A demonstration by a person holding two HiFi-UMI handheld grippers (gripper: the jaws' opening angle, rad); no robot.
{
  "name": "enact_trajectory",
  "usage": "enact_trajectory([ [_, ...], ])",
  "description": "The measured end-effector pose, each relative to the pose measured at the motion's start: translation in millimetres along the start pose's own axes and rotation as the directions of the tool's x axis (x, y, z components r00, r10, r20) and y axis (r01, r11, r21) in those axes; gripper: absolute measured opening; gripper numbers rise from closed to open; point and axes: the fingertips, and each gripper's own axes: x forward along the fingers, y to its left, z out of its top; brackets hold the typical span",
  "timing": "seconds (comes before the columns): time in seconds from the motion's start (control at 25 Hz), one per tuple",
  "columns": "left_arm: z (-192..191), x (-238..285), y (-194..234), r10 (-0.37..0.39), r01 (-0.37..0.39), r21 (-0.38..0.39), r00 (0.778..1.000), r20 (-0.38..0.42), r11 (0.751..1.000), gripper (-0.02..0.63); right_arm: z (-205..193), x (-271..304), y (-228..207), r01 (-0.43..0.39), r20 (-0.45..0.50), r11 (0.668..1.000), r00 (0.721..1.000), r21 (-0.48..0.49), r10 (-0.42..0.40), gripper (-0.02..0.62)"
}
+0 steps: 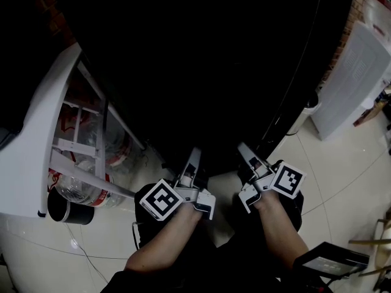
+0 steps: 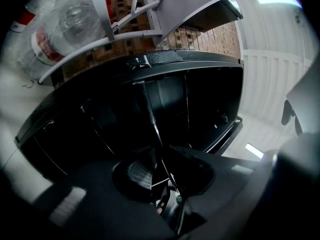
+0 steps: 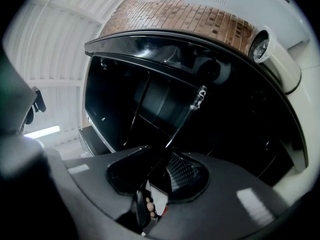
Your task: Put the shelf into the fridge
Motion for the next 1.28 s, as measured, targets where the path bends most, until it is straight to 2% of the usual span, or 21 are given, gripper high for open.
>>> enact_trajectory([
  [0.2, -3, -10, -1, 0.021, -0.019, 0.092, 1.000, -0.018, 0.996, 0.075, 5, 7, -2, 0.011, 0.012, 1.000, 1.000, -0.005, -0.011, 0.095],
  [0.28, -5, -11, -1, 0.012, -0.009, 0.103, 1.000, -0.022, 0.995, 0.063, 7, 11, -5, 0.023, 0.015, 1.000, 1.000, -0.008, -0.023, 0.095],
  [0.44, 5, -1, 2, -0.002, 0.002, 0.087, 1.000, -0.001, 0.996, 0.060, 11, 22, -2, 0.012, 0.027, 1.000, 1.000, -0.023, -0.011, 0.101],
  [0.6, 12, 10, 3, -0.001, -0.001, 0.061, 1.000, 0.026, 0.998, 0.058, 14, 29, -6, 0.035, 0.028, 0.999, 0.999, -0.028, -0.034, 0.109],
  [0.72, 13, 11, 6, 0.029, -0.032, 0.088, 0.999, 0.037, 0.996, 0.061, 13, 29, -6, 0.040, 0.023, 0.998, 0.999, -0.042, -0.040, 0.114],
  [0.84, 15, 13, 6, 0.025, -0.029, 0.088, 0.999, 0.044, 0.996, 0.061, 8, 24, -1, 0.035, 0.009, 0.997, 0.999, -0.063, -0.034, 0.110],
  [0.96, 17, 17, 8, 0.028, -0.031, 0.075, 0.999, 0.041, 0.997, 0.058, 1, 15, 0, 0.037, 0.007, 0.997, 0.999, -0.069, -0.036, 0.092],
  [1.12, 20, 20, 11, 0.031, -0.034, 0.056, 0.998, 0.050, 0.998, 0.057, 1, 14, 2, 0.020, 0.011, 0.996, 1.000, -0.090, -0.019, 0.015],
  [1.28, 19, 23, 9, 0.020, -0.023, 0.057, 0.999, 0.049, 0.998, 0.057, 7, 23, 5, 0.024, 0.005, 0.992, 1.000, -0.126, -0.024, 0.006],
])
